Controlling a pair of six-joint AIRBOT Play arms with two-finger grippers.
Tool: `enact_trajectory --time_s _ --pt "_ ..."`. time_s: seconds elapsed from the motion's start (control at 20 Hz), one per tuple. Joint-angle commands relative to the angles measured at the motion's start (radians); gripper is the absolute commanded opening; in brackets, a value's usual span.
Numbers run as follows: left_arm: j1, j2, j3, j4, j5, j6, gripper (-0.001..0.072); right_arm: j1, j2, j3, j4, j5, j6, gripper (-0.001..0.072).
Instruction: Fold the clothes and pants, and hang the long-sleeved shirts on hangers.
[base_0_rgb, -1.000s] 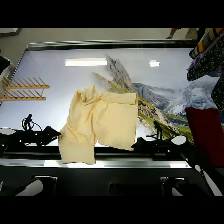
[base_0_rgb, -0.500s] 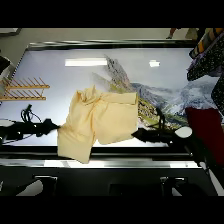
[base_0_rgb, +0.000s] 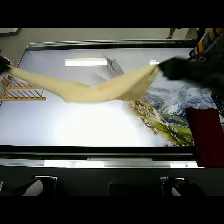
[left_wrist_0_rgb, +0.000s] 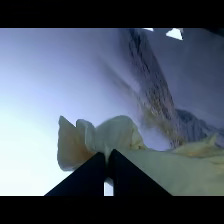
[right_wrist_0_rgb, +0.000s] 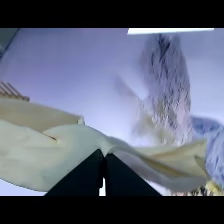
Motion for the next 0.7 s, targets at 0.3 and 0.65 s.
enact_trajectory --time_s 0.3,0.65 --pt "0.0 0.27 0.372 0.42 -0.042 -0.32 0.0016 0.0 0.257 0.337 -0.282 0.085 0.203 0.0027" --pt "-0.001 0.158 0.302 0.38 -0.088 -0.237 0.0015 0.0 0.125 0.326 -0.397 0.22 0.186 0.0028"
